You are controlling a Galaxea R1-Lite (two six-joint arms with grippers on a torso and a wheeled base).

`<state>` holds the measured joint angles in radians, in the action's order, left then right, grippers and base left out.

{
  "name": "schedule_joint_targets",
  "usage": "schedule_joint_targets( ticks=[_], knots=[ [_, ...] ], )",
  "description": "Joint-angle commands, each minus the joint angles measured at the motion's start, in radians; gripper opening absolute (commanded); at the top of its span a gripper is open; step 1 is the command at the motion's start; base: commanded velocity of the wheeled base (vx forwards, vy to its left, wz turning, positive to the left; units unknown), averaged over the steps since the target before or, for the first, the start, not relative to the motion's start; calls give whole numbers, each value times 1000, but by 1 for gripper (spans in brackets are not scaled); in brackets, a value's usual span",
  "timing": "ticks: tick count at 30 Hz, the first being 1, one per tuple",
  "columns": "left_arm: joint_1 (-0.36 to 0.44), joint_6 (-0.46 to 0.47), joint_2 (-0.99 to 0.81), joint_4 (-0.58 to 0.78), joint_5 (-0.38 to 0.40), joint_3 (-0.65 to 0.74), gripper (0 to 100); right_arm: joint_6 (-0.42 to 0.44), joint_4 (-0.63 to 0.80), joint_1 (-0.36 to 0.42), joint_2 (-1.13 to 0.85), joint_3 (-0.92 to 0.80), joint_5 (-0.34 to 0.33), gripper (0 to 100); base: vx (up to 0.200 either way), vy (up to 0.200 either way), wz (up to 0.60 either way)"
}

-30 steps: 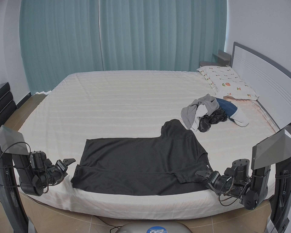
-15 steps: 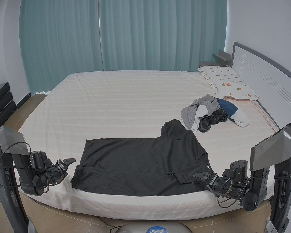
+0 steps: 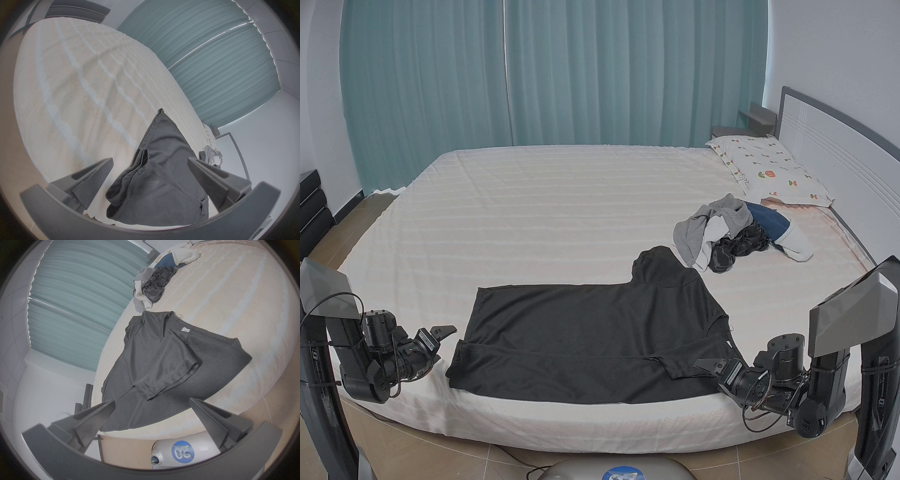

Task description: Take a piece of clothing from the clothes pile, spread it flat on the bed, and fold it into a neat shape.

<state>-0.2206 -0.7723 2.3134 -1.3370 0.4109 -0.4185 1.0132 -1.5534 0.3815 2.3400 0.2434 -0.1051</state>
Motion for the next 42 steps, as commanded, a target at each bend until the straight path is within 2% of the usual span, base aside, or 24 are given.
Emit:
schedule_joint_targets(
  ticks=[1, 8, 42],
  knots=[
    [0, -1, 1, -1, 0, 0, 100, 1, -8, 2, 9, 2, -2, 100, 0, 0, 0],
    [0, -1, 1, -1, 0, -2, 100, 35, -8, 2, 16, 11, -2, 100, 0, 0, 0],
    [0, -1, 1, -1, -1, -3, 100, 28, -8, 13, 47, 27, 25, 100, 0, 0, 0]
  ],
)
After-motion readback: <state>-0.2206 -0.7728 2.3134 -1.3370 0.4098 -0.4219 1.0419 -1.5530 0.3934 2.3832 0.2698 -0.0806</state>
